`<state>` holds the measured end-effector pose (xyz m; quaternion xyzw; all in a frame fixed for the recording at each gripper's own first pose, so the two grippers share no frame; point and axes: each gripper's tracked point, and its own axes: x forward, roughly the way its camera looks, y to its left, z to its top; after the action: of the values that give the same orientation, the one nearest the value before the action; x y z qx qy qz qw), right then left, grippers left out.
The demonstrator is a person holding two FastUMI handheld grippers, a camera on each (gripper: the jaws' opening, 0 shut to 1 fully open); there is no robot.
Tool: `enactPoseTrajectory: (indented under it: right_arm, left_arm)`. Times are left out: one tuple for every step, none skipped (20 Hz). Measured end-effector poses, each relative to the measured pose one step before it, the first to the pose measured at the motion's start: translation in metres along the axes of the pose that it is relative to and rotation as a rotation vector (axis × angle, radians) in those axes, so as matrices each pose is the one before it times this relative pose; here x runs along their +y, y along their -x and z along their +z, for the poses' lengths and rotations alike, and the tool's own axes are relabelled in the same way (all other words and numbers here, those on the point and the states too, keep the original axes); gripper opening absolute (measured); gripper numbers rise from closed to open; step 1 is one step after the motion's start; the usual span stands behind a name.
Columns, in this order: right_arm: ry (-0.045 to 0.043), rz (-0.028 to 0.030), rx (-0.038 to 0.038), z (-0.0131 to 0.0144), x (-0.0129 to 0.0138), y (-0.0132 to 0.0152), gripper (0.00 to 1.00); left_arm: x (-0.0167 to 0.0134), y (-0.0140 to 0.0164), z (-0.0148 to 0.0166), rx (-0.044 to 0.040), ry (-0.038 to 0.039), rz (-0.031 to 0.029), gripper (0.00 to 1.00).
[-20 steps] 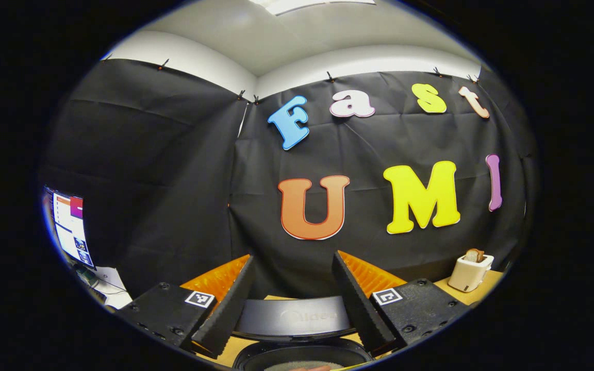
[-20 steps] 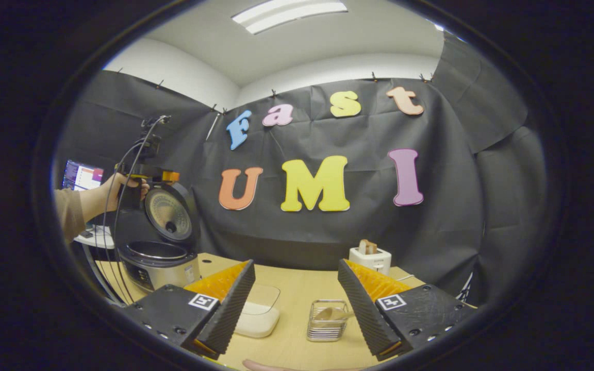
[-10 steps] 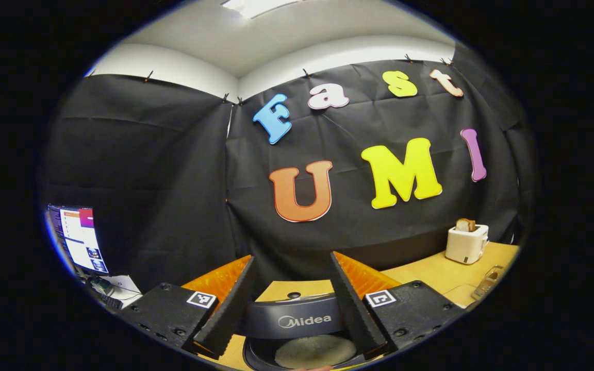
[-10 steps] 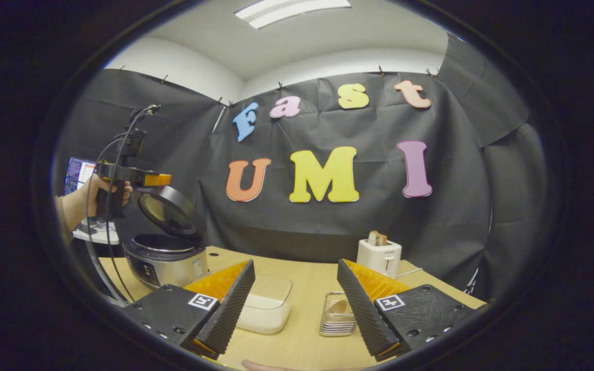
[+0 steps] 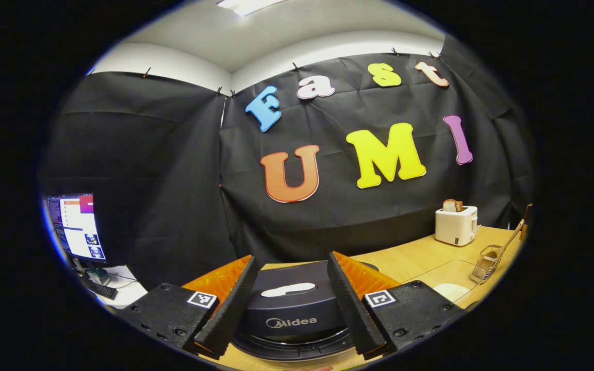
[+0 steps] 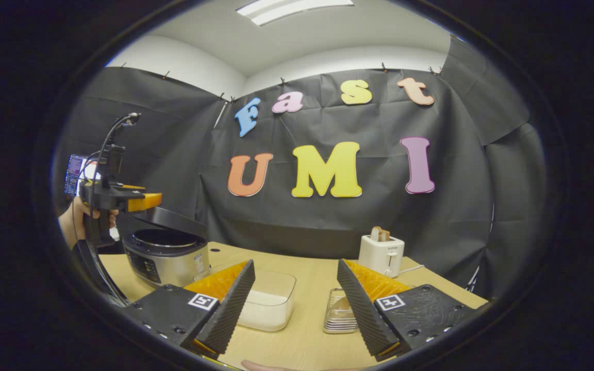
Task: Close the left gripper, press the button to open the rice cooker; take a wooden spoon from the chopstick holder with the right hand, scoop a spoonful of rice and pour it into the rice cooker, then put the wooden spoon back into the chopstick holder.
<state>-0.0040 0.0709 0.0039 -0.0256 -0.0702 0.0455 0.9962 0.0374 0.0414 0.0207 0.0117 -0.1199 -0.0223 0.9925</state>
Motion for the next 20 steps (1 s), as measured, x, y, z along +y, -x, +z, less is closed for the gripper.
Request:
enactPoseTrajectory:
  right_arm:
    - [0.00114, -0.00289, -0.00016, 0.0002, -0.0002, 0.00048, 0.94]
    - [-0.00193, -0.00385, 0.00012, 0.00006, -0.00019, -0.00037, 0.94]
    - [-0.0046, -0.00272, 0.00209, -0.00013, 0.00007, 0.00042, 0.95]
    - [-0.00481, -0.00081, 0.00482, -0.00175, 0.00024, -0.00191, 0.95]
    - [-0.00284, 0.00012, 0.00749, -0.00188, -0.00013, 0.00008, 0.95]
    - [-0.00277, 0.0009, 0.00781, -0.00266, 0.00085, -0.00121, 0.95]
    - [-0.00351, -0.00001, 0.00429, -0.00088, 0.00005, 0.0001, 0.95]
    - [-0.00453, -0.00238, 0.00306, -0.00078, -0.00069, -0.0012, 0.95]
    - [-0.00393, -0.00305, 0.00416, -0.00109, -0.00052, -0.00076, 0.95]
    - [-0.00414, -0.00284, 0.00464, -0.00111, -0.00026, -0.00066, 0.96]
    - [-0.00615, -0.00596, 0.0059, -0.0019, -0.00191, -0.00109, 0.96]
    - [-0.00515, -0.00583, 0.00479, -0.00084, -0.00201, -0.00034, 0.95]
    - [0.00145, -0.00276, 0.00374, -0.00067, -0.0016, -0.0013, 0.95]
    - [0.00317, -0.00692, 0.00114, 0.00026, -0.00283, -0.00018, 0.95]
    - [0.00126, -0.00962, -0.00087, 0.00098, -0.00456, -0.00019, 0.96]
    - [-0.00161, -0.00929, -0.00016, 0.00132, -0.0049, -0.00101, 0.96]
    - [-0.00628, -0.00699, -0.00076, -0.00009, -0.00353, -0.00137, 0.96]
    - [-0.0094, -0.00347, 0.00003, 0.0012, -0.00254, 0.00054, 0.95]
    - [-0.00973, -0.00016, 0.00026, 0.00115, -0.00108, 0.00065, 0.95]
    - [-0.00701, 0.00061, 0.00092, 0.0002, -0.00023, 0.00016, 0.96]
  left_arm:
    - [-0.00176, 0.00211, -0.00742, 0.01314, 0.02849, -0.01048, 0.89]
    - [-0.00104, 0.00118, -0.00685, 0.01128, 0.02568, -0.00765, 0.89]
    - [-0.00138, 0.00144, -0.0049, 0.00732, 0.01272, -0.00523, 0.89]
    - [-0.00068, 0.00184, -0.00317, 0.00172, -0.0003, -0.00256, 0.89]
    - [-0.00018, 0.00057, -0.00322, 0.00444, -0.00272, 0.00073, 0.89]
    - [-0.00036, 0.00161, -0.00644, 0.01233, 0.00008, 0.00152, 0.89]
    - [-0.00038, 0.0007, -0.00574, 0.01488, 0.00791, 0.0002, 0.89]
    - [0.00035, 0.00041, -0.00643, 0.01688, 0.01198, -0.00081, 0.89]
    - [-0.00068, 0.00068, -0.00538, 0.01802, 0.0043, -0.00119, 0.89]
    - [-0.00112, 0.00167, -0.00625, 0.01816, -0.00195, -0.00003, 0.89]
    - [-0.00071, 0.00077, -0.00488, 0.0159, -0.00177, 0.00146, 0.89]
    - [0.00059, 0.00238, -0.00134, -0.0012, -0.00308, 0.00471, 0.89]
    - [0.0011, -0.00107, 0.00327, -0.01986, -0.0029, 0.00442, 0.9]
    - [0.00089, 0.00141, -0.0018, -0.00006, 0.00089, 0.00827, 0.89]
    - [0.00006, 0.00103, 0.0013, -0.00992, 0.00221, 0.00652, 0.89]
    - [0.00075, 0.00038, -0.00222, 0.00426, -0.00263, 0.0071, 0.89]
    - [0.0009, 0.00113, 0.0011, -0.00446, -0.00198, 0.00532, 0.89]
    - [-0.00328, 0.001, -0.00087, 0.00404, 0.00049, 0.0026, 0.89]
    - [-0.00084, 0.00029, 0.00028, 0.00174, 0.00294, 0.00019, 0.89]
    - [-0.00048, 0.00172, -0.00035, 0.00559, 0.00378, 0.00089, 0.89]
